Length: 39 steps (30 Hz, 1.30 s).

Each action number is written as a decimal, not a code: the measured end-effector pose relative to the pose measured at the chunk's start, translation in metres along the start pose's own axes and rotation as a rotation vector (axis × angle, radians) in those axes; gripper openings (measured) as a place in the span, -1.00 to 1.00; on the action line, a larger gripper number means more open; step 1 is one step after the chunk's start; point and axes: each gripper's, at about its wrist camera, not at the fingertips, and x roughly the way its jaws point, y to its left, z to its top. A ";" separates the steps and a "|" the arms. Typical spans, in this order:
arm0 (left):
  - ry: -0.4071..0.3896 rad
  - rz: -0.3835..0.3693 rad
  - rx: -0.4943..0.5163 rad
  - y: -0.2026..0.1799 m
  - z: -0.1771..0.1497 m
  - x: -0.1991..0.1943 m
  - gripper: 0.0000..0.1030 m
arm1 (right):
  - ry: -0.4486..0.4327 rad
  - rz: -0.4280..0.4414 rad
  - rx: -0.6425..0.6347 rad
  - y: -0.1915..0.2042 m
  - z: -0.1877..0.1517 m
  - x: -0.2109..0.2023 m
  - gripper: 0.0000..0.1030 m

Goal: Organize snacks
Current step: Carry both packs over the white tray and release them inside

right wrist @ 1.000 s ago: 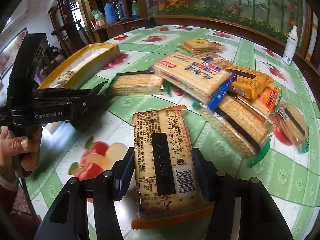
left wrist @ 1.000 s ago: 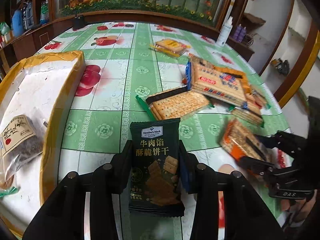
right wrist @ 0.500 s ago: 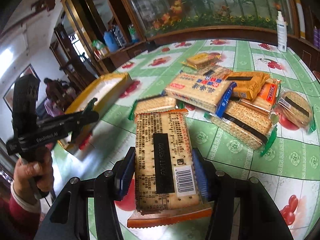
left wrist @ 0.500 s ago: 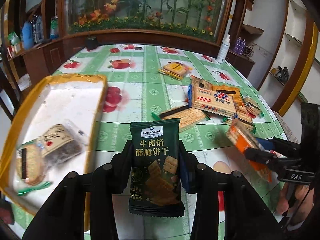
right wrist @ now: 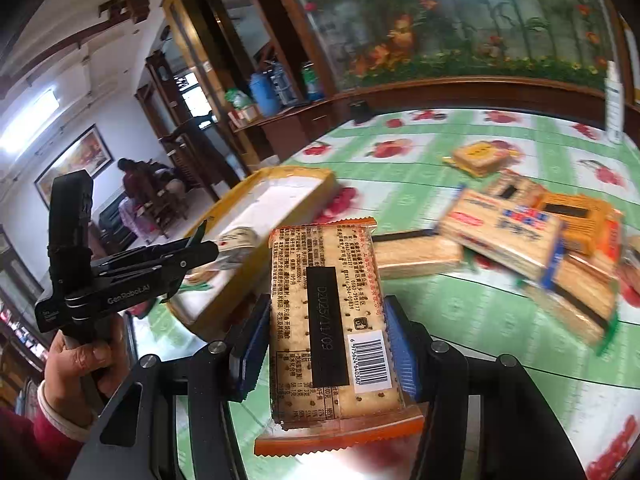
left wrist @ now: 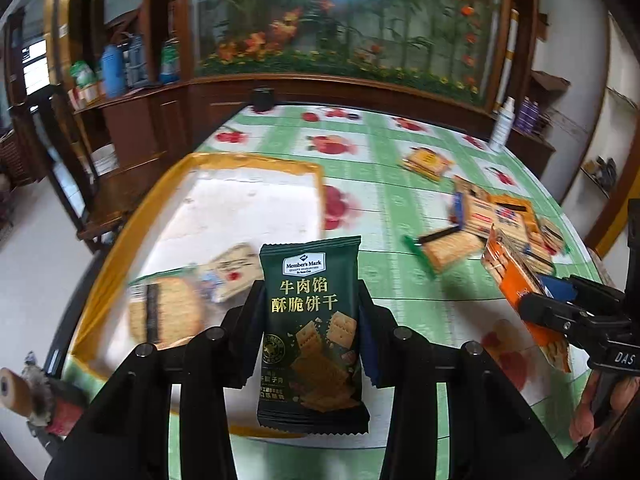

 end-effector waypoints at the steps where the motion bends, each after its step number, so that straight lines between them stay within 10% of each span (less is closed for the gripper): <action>1: -0.002 0.010 -0.010 0.007 -0.001 0.000 -0.24 | 0.004 0.014 -0.003 0.006 0.002 0.005 0.07; 17: 0.014 0.105 -0.115 0.075 -0.010 0.006 -0.24 | 0.032 0.188 0.027 0.075 0.038 0.096 0.07; 39: 0.089 0.072 -0.101 0.072 -0.008 0.042 -0.12 | 0.119 0.132 0.094 0.081 0.072 0.204 0.07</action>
